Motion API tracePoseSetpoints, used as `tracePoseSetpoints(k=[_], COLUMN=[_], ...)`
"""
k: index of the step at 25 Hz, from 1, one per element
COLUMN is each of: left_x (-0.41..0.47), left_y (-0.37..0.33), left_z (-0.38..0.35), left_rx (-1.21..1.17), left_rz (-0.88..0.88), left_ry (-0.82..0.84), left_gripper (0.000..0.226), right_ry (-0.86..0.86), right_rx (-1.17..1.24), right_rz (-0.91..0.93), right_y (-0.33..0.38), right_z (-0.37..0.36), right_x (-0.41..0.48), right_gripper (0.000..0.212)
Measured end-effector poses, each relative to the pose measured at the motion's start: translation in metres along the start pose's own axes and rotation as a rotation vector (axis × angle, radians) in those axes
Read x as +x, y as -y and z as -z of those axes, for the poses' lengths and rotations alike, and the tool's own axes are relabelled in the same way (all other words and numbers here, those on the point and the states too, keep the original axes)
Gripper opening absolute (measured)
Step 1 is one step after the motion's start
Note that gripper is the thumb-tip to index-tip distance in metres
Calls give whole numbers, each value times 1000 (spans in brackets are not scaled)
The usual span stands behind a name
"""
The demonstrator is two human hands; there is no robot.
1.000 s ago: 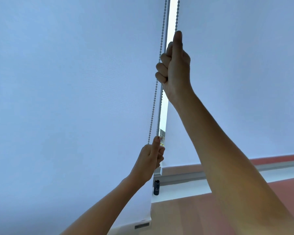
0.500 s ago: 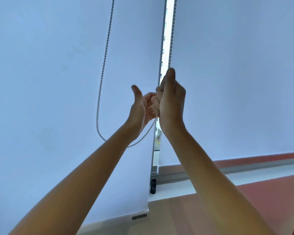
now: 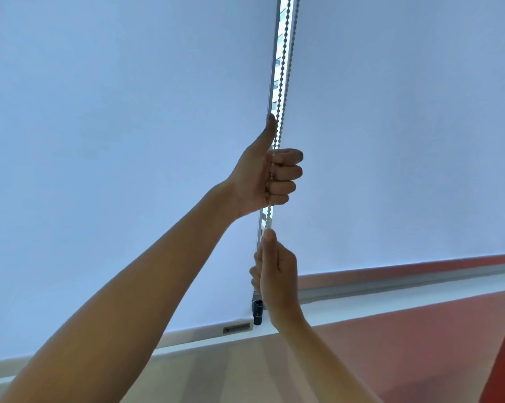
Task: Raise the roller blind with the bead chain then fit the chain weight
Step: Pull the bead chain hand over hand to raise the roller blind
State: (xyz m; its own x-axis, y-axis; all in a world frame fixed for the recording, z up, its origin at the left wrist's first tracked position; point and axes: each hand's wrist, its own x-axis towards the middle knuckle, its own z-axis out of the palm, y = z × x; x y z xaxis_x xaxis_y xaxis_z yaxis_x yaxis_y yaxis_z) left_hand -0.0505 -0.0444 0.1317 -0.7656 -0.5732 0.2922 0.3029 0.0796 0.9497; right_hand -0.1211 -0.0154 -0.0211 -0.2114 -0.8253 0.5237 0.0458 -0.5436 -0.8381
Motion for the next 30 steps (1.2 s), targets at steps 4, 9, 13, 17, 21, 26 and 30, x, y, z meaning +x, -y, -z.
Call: tracePoseSetpoints(k=[4,9,13,17,21,26,30], left_x=[7,9,12,7,-2,-21,-33], left_y=[19,27,34,63,95,141,146], left_z=[-13,-11,-8,-4,1,0,5], left_rx=[248,301,356,393,413,513,570], left_rz=[-254,-416,-466,-469,-389,-273,-234], left_ry=[-371,-506,-514,-547,-546,-513,-488], left_gripper=[55,53,54,58,58,53,51], right_ry=[6,144,65,-154,-139,31,201], right_rx=[-5,5,2,-83,10,90,130], right_rz=[23,0,119,331,392,313,206], right_y=[-1,-6,0,31,63,92,123], right_z=[2,9,17,22,27,21,14], right_x=[6,20,36,62,83,92,96], right_gripper=[46,49,52,40,34,28,18])
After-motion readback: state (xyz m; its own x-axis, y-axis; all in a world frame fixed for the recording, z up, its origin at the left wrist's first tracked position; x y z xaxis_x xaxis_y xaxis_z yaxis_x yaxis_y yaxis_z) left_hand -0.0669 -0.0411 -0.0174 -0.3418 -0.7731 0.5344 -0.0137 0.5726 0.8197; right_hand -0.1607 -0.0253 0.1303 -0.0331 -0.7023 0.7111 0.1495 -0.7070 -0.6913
